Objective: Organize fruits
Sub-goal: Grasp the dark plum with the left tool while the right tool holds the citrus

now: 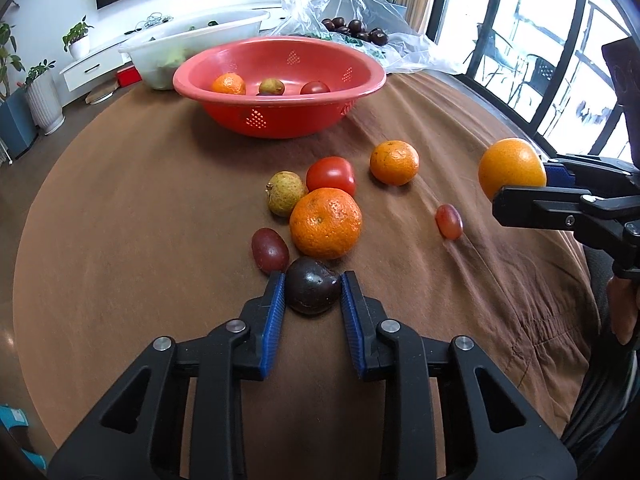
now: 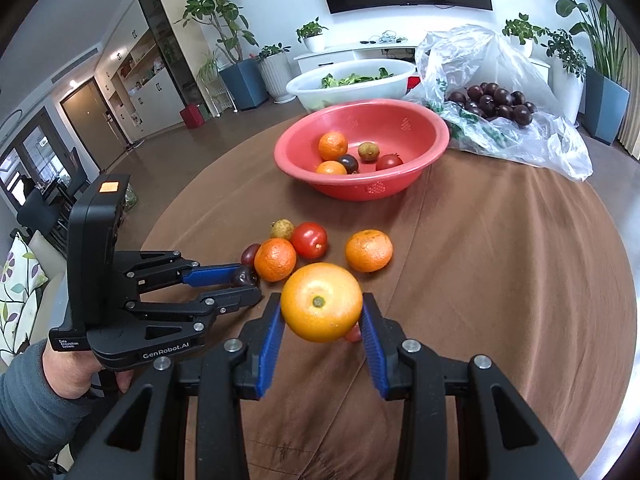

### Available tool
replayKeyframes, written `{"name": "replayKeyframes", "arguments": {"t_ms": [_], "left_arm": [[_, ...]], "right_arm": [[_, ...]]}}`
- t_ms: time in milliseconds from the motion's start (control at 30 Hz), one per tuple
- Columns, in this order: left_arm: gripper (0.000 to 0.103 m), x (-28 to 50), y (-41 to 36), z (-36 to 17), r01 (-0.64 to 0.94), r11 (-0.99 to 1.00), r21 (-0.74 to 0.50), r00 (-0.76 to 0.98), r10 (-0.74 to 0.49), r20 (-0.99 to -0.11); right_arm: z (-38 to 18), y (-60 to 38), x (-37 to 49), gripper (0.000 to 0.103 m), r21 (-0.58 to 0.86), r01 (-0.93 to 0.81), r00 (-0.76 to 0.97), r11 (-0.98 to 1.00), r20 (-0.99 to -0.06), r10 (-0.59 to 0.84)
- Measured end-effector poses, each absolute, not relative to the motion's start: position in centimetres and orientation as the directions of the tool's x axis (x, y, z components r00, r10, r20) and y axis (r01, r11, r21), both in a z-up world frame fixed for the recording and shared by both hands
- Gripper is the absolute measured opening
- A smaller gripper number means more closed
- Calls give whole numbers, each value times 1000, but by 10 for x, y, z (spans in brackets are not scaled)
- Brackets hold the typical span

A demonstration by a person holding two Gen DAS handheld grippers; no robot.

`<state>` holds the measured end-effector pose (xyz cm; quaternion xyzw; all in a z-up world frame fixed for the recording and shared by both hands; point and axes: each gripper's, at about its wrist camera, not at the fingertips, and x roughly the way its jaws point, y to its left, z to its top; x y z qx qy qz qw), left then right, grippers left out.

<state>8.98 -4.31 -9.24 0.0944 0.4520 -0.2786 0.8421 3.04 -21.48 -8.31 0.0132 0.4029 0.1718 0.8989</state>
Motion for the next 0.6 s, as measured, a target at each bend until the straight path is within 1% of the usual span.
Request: {"name": "replayKeyframes", "arguments": {"t_ms": [367, 600], "left_arm": [[26, 75, -26, -83, 536, 834, -129, 445, -409, -797], [26, 82, -7, -56, 506, 846, -167, 487, -440, -754]], "right_arm": [[-86, -214, 32, 40, 162, -293, 614, 942, -723, 315], [-85, -230, 37, 40, 163, -245, 628, 956, -724, 284]]}}
